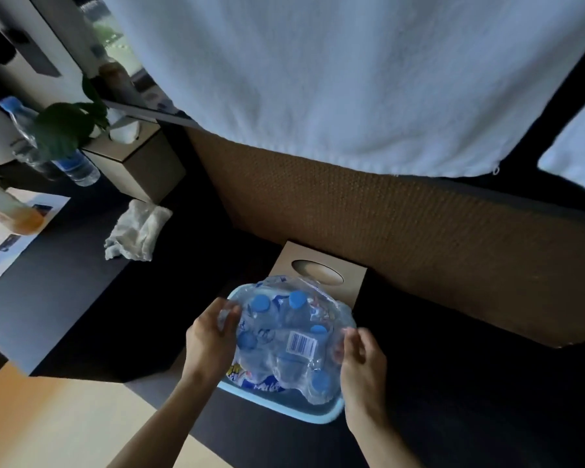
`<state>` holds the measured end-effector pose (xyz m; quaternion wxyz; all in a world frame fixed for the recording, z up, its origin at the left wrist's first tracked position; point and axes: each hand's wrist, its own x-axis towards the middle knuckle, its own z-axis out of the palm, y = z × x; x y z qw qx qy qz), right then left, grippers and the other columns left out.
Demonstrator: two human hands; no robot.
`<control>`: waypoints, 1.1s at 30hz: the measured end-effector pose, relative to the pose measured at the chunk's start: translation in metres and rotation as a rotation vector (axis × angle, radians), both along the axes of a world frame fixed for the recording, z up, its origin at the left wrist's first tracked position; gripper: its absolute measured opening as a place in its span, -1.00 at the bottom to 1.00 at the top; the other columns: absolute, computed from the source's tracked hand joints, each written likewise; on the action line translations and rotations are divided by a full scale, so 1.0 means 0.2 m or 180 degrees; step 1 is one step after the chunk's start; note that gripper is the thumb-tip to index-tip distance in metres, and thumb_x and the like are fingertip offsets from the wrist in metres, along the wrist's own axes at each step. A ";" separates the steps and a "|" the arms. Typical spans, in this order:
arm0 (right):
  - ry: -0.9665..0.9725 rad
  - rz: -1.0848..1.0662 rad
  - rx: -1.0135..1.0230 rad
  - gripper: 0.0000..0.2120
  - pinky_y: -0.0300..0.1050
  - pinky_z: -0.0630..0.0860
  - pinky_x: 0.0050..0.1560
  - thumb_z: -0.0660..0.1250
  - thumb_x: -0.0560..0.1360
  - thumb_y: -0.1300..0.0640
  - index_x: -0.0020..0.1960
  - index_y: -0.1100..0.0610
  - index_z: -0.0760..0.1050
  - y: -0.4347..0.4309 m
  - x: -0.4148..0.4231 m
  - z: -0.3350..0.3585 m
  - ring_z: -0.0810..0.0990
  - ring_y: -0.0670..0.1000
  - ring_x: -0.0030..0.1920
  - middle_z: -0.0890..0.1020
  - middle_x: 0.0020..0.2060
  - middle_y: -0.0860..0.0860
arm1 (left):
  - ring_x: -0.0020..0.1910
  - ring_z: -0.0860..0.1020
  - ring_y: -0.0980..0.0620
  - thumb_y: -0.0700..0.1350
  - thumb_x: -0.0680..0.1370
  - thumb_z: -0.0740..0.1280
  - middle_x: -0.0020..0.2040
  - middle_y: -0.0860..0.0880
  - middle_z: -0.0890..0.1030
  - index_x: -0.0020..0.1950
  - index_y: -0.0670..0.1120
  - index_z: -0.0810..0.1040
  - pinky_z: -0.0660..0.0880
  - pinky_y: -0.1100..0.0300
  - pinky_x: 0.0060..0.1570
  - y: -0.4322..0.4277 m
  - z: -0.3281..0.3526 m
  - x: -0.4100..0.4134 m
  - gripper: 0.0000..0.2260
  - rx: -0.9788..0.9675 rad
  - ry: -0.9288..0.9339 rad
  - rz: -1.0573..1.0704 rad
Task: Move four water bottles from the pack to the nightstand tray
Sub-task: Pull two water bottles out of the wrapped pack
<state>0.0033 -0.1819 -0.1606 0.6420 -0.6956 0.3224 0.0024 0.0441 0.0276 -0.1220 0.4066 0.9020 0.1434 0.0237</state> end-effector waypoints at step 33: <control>-0.0012 -0.1333 -0.0356 -0.78 -0.01 0.50 -0.19 0.20 0.64 0.15 -0.11 0.12 0.55 -1.69 -0.89 0.11 0.56 0.09 -0.24 0.58 -0.25 0.15 | -0.41 0.32 0.19 0.07 0.63 0.37 -0.46 0.14 0.43 -0.24 0.03 0.48 0.33 0.24 -0.39 -1.79 -0.16 -0.39 -0.73 -0.1001 0.0349 -0.1341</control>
